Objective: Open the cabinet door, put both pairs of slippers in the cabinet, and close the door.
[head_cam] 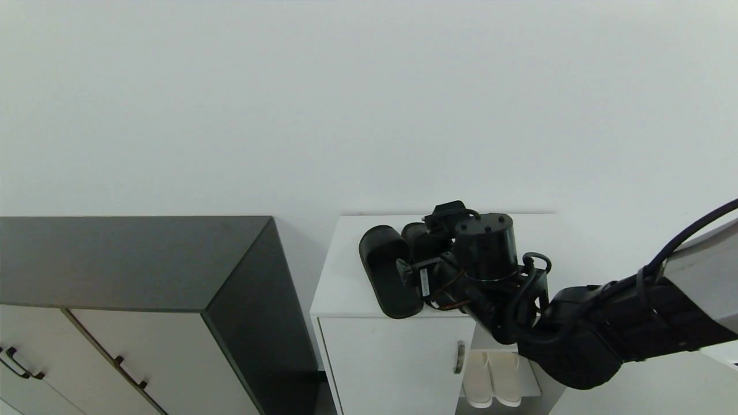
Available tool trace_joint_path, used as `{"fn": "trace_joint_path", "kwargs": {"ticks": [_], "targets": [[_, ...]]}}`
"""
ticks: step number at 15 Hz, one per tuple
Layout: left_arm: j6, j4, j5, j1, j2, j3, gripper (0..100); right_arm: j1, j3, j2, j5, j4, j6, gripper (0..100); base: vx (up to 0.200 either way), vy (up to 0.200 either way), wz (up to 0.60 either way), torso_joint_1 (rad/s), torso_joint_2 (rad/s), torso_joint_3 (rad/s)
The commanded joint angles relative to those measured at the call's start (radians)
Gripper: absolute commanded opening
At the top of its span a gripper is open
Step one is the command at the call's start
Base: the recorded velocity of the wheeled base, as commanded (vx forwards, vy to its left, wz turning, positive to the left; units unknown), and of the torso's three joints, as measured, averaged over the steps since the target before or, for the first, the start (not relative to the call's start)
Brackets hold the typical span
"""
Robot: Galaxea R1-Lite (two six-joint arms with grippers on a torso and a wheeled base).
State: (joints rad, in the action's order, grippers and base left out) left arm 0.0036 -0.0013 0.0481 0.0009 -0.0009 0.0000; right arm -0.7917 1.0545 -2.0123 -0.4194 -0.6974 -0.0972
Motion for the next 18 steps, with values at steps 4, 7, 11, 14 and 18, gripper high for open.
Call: {"fn": "trace_joint_path", "kwargs": {"ticks": [4, 7, 11, 14, 18], "targets": [[-0.001, 0.000, -0.001, 0.001, 0.001, 0.000, 0, 0.029, 0.102, -0.137, 0.016, 0.004, 0.001, 100, 0.000, 0.000, 0.00, 0.000, 0.00, 0.000], [-0.001, 0.000, -0.001, 0.001, 0.001, 0.000, 0, 0.043, 0.162, -0.194, 0.013, 0.006, -0.002, 100, 0.000, 0.000, 0.00, 0.000, 0.00, 0.000], [-0.001, 0.000, -0.001, 0.001, 0.001, 0.000, 0, 0.049, 0.263, -0.275, 0.013, 0.042, -0.041, 100, 0.000, 0.000, 0.00, 0.000, 0.00, 0.000], [-0.001, 0.000, -0.001, 0.001, 0.001, 0.000, 0, 0.054, 0.349, -0.332, 0.013, 0.073, -0.045, 100, 0.000, 0.000, 0.00, 0.000, 0.00, 0.000], [-0.002, 0.000, -0.001, 0.001, 0.001, 0.000, 0, 0.071, 0.437, -0.378, 0.008, 0.090, -0.047, 0, 0.000, 0.000, 0.00, 0.000, 0.00, 0.000]]}}
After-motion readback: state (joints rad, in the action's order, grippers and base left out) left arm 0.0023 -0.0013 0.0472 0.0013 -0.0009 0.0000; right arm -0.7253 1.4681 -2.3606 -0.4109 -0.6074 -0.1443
